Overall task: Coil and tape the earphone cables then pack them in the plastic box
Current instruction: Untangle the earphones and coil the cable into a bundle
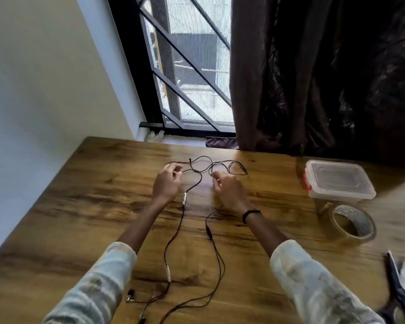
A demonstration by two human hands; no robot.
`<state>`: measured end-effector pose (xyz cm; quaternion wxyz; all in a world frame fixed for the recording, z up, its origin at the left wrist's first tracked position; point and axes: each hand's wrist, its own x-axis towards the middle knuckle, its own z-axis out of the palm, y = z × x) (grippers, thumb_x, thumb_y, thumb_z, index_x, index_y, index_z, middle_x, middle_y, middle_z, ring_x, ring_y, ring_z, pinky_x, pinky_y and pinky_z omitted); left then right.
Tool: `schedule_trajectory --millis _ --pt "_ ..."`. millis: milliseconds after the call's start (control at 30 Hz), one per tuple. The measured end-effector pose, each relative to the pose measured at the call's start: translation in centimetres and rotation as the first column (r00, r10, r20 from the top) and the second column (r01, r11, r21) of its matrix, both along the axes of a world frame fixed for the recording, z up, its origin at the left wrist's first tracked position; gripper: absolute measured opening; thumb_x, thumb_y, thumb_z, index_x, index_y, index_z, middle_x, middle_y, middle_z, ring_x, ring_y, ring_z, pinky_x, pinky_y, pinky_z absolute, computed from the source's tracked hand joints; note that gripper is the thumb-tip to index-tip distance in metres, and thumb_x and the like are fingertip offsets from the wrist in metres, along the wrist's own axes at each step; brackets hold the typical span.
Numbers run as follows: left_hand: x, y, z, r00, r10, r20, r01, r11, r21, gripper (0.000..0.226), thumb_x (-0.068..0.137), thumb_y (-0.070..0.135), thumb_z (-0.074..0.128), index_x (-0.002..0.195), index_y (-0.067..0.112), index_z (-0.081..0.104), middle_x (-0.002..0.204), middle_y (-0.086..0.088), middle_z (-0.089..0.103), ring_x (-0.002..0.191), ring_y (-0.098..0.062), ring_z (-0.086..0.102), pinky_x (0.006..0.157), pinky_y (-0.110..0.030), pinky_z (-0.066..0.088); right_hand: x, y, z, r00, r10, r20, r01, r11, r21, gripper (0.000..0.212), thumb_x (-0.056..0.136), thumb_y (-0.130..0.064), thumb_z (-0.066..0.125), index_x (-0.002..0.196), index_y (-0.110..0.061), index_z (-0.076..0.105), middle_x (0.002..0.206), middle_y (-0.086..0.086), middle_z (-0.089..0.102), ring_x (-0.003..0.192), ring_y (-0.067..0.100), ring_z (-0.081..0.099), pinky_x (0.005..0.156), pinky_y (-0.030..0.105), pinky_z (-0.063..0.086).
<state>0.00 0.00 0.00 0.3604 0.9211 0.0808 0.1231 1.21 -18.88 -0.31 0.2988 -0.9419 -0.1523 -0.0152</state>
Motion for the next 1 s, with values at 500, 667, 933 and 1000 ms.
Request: schedule_trajectory --millis 500,667,933,1000 --pt "4.7 -0.9 -1.5 0.992 -0.003 -0.127 0.035 0.967 0.252 0.010 0.090 0.014 0.061 0.096 0.017 0.069 0.107 -0.002 0.066 0.107 -0.023 0.054 0.093 -0.036 0.044 3.0 2.4 -1.7 0.989 -0.083 -0.119 0.087 0.996 0.028 0.025 0.097 -0.019 0.049 0.117 -0.015 0.063 0.114 0.005 0.068 0.098 0.021 0.063 0.083 0.038 0.055" --pt "4.0 -0.7 -1.6 0.993 -0.039 -0.114 0.067 0.965 0.253 0.012 0.090 0.009 0.061 0.095 0.015 0.069 0.107 -0.003 0.066 0.109 -0.023 0.054 0.096 -0.038 0.042 2.9 2.3 -1.6 0.990 -0.054 -0.127 0.057 0.998 0.017 0.025 0.098 -0.019 0.049 0.119 -0.014 0.062 0.116 0.004 0.064 0.099 0.021 0.061 0.083 0.037 0.054" --pt "-3.8 -0.1 -0.2 0.999 -0.022 -0.036 0.022 1.000 0.014 0.023 0.092 0.008 0.059 0.114 0.009 0.061 0.116 -0.005 0.058 0.100 -0.016 0.057 0.089 -0.029 0.049 -5.7 2.4 -0.8 0.877 0.467 0.114 -0.453 0.882 -0.129 0.027 0.096 -0.013 0.054 0.121 -0.015 0.063 0.125 0.004 0.063 0.115 0.020 0.056 0.096 0.033 0.050" --pt "-7.7 0.8 -0.5 0.997 0.009 -0.081 -0.013 0.998 -0.056 0.017 0.092 0.007 0.059 0.108 0.008 0.064 0.108 -0.006 0.061 0.092 -0.017 0.059 0.084 -0.031 0.051 -8.7 2.3 -1.5 0.812 0.574 0.110 -0.559 0.817 -0.141 0.027 0.094 -0.012 0.058 0.119 -0.016 0.065 0.128 0.003 0.063 0.121 0.021 0.054 0.101 0.037 0.048"
